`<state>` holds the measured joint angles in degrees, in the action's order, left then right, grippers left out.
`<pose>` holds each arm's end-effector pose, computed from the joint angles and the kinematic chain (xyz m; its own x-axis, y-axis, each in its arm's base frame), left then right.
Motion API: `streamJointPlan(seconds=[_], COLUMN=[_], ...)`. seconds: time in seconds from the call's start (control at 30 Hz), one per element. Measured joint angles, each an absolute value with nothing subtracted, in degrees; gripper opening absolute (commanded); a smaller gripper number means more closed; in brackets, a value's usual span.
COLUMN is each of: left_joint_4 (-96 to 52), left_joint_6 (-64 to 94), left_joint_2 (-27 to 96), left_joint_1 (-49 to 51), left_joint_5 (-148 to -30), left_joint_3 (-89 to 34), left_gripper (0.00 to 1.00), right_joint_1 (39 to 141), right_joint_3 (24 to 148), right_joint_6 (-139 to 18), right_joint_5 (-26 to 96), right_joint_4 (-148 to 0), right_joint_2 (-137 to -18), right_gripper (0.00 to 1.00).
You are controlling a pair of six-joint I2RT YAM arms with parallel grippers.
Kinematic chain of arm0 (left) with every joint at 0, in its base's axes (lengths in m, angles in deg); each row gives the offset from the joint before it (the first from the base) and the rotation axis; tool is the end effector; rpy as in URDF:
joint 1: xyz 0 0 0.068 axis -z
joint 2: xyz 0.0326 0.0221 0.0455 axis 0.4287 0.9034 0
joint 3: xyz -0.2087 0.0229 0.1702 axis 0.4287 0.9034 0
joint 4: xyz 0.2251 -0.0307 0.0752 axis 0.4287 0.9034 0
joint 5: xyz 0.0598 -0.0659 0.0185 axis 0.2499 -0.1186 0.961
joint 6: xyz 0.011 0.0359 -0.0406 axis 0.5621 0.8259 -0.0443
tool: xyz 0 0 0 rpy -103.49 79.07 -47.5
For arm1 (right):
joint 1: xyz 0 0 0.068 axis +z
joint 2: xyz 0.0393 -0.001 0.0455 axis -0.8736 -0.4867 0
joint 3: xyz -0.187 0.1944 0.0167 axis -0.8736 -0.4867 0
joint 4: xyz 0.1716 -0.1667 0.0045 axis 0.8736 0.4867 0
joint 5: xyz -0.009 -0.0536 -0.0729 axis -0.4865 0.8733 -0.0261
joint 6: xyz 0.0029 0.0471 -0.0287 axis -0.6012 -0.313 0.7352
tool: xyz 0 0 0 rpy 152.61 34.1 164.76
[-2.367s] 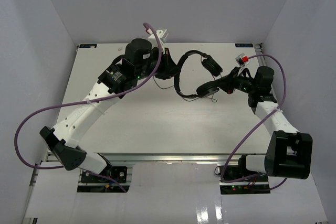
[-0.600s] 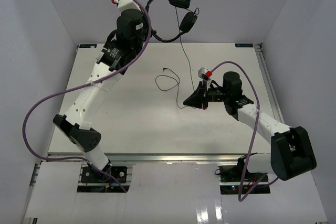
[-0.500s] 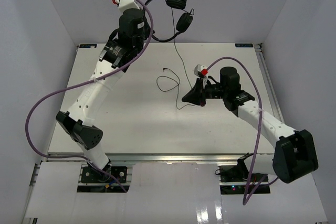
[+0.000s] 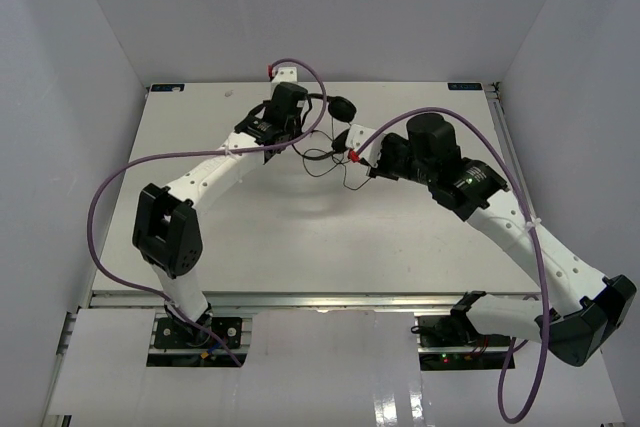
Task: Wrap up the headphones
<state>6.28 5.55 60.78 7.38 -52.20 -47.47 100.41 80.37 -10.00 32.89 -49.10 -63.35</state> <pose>0.3349 -0.1941 0.3307 -0.5107 -0.0446 -0.8586 -0.0367 0.9989 -0.0301 0.1799 0.1566 0.3833 0.3033 -0.6309 -0.7141 -0.7444 0.3110 -0.5909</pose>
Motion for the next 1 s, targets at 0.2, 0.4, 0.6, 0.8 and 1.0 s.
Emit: streamJointPlan(seconds=[0.2,0.4,0.6,0.8,1.0], left_joint_4=[4.96,4.88,4.76,4.97,4.51], left_joint_6=[6.86,11.21,15.3,17.38,16.97], left_joint_2=[60.58,56.76,49.86,41.47,36.53], left_joint_1=[8.87,11.21,13.67,16.07,17.18], left_joint_5=[-58.31,-65.54,-71.36,-76.91,-82.22], left_joint_3=[-37.51,-30.89,-27.84,-24.25,-23.06], left_gripper=[0.0,0.0,0.0,0.0,0.0], right_joint_1=[100.3,100.25,98.78,92.55,84.4], right_joint_3=[82.66,82.61,80.9,80.19,80.01], right_joint_6=[-4.12,-1.39,-0.72,-4.82,-12.19], right_joint_5=[43.89,49.59,51.43,46.08,33.59], right_joint_4=[-50.28,-52.88,-56.62,-57.97,-58.05], right_joint_2=[-64.68,-66.93,-68.53,-70.66,-73.51], right_gripper=[0.08,0.08,0.08,0.08,0.08])
